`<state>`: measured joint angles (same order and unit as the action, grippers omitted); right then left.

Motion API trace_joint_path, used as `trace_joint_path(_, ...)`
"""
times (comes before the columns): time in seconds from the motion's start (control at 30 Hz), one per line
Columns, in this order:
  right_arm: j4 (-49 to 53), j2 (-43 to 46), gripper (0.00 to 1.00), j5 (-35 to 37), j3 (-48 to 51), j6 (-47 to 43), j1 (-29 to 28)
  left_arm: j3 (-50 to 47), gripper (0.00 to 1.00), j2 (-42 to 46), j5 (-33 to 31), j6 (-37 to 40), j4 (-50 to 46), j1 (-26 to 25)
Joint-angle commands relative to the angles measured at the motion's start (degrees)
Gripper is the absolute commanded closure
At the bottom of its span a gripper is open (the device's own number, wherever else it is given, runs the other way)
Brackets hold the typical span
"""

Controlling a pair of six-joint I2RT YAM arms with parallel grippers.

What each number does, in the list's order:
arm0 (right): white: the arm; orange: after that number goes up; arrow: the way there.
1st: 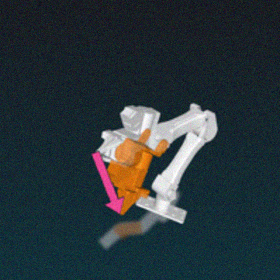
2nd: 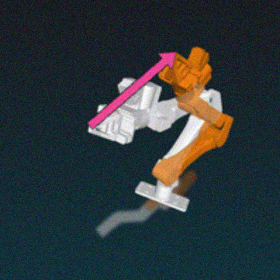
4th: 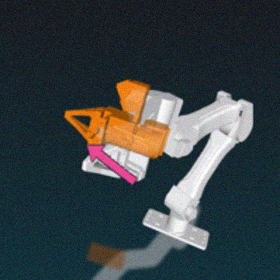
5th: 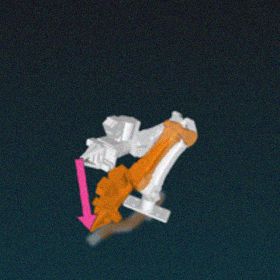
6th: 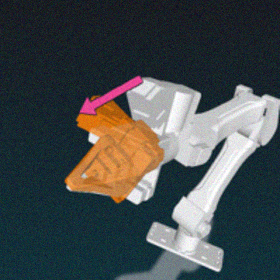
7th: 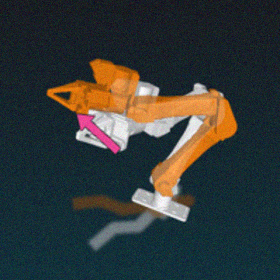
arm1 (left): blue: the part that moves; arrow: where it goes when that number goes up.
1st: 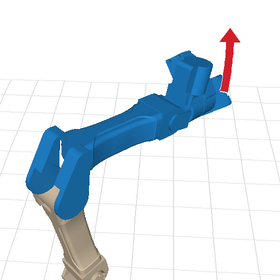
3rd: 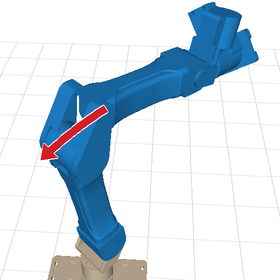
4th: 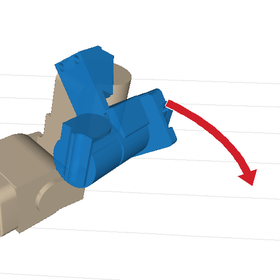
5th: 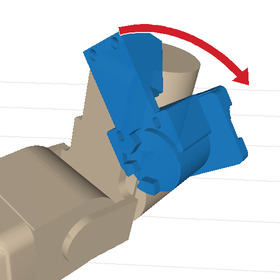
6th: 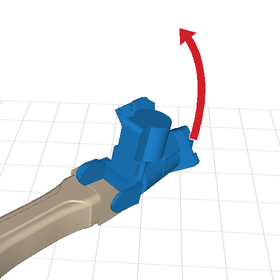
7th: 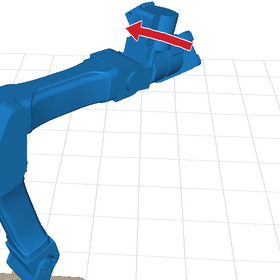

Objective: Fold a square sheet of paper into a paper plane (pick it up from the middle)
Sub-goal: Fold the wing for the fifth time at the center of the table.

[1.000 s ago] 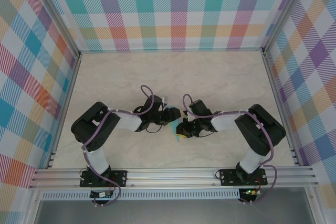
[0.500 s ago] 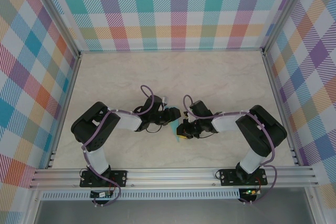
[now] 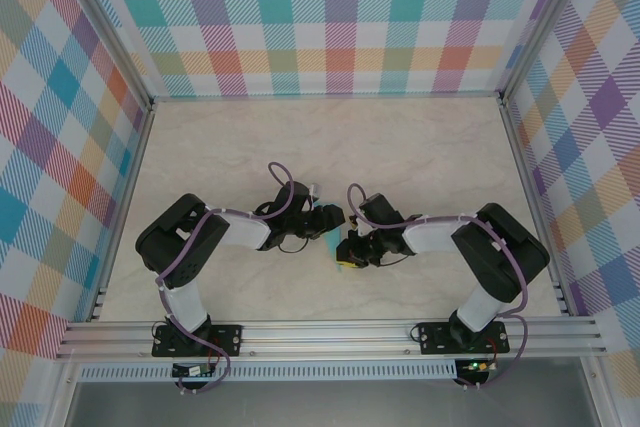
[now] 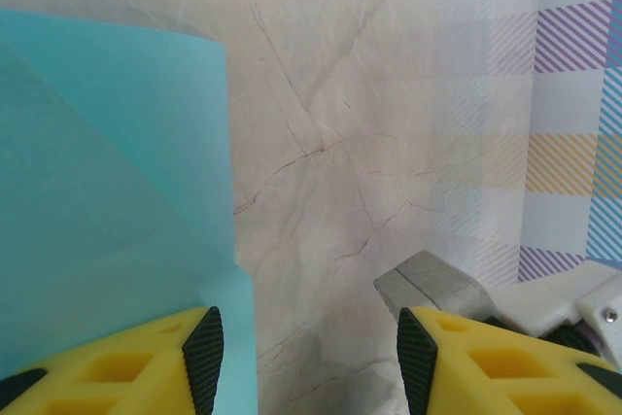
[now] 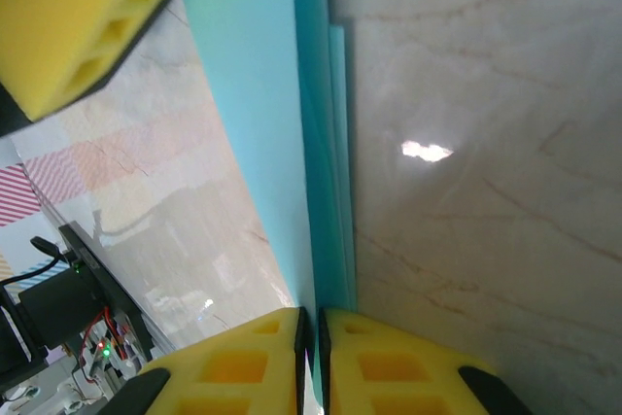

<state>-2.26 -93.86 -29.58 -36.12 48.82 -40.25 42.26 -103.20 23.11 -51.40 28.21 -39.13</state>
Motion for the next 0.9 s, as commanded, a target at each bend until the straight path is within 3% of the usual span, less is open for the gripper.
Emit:
trace_joint_path(0.0, 5.3, 0.8, 0.87, -0.2, 0.5, -0.4, -0.7, -0.2, 0.47, -2.0, -1.2, 0.4, -4.5, -0.1)
trace_joint_path(0.2, 5.4, -2.3, 0.94, 0.1, 0.5, 0.0, -0.8, 0.0, 0.47, -2.0, -1.1, 0.2, -4.5, -0.1)
trace_joint_path(0.57, 11.7, -0.6, 0.86, 3.4, -1.0, -0.1, -1.7, -0.3, 0.47, -1.7, -1.3, 0.3, -4.8, -0.1)
trace_joint_path(0.87, 12.8, -1.5, 0.93, 2.7, -1.4, 0.0, -2.0, -0.2, 0.47, -2.1, -1.3, 0.4, -4.9, -0.1)
